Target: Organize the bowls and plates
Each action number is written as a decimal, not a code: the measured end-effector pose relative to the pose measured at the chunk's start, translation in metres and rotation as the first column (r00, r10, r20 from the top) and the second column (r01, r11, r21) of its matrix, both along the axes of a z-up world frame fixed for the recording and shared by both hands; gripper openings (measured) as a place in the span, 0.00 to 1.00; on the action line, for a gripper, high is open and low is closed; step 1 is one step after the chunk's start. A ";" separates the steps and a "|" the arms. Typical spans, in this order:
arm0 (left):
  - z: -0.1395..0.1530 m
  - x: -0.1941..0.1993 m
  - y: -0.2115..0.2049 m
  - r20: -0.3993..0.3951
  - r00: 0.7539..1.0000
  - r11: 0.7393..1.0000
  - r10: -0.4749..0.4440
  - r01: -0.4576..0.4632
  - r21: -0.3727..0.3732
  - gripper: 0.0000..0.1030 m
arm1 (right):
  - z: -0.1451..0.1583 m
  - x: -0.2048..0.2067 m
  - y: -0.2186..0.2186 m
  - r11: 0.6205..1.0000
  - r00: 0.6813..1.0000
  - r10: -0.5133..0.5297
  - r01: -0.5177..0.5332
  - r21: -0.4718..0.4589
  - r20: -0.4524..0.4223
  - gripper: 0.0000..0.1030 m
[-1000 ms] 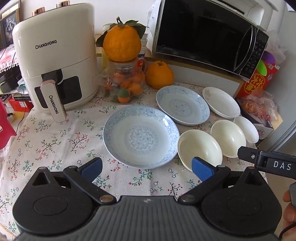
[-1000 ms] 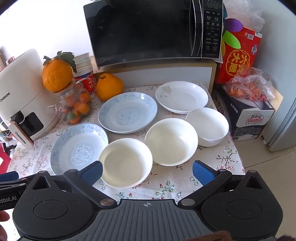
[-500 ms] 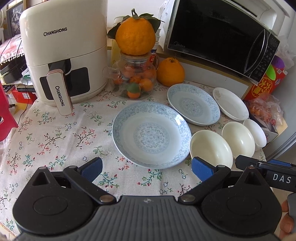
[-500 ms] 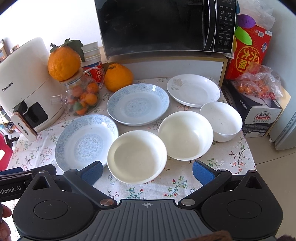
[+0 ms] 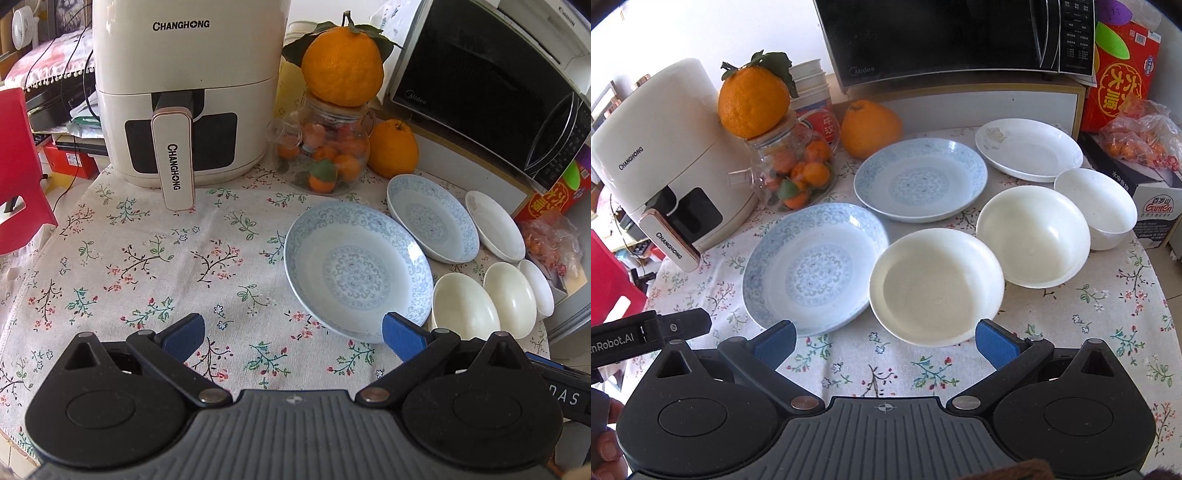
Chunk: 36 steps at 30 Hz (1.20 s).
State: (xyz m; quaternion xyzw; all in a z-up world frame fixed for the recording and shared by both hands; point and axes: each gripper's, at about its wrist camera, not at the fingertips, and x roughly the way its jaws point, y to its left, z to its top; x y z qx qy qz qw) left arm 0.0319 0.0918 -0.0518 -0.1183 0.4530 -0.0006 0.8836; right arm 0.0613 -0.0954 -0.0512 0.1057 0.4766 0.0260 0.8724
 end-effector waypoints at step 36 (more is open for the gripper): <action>-0.049 0.075 0.032 -0.158 0.982 0.989 0.104 -0.119 -0.088 0.56 | -0.031 0.124 0.012 0.986 0.986 0.166 -0.167 -0.027 -0.033 0.71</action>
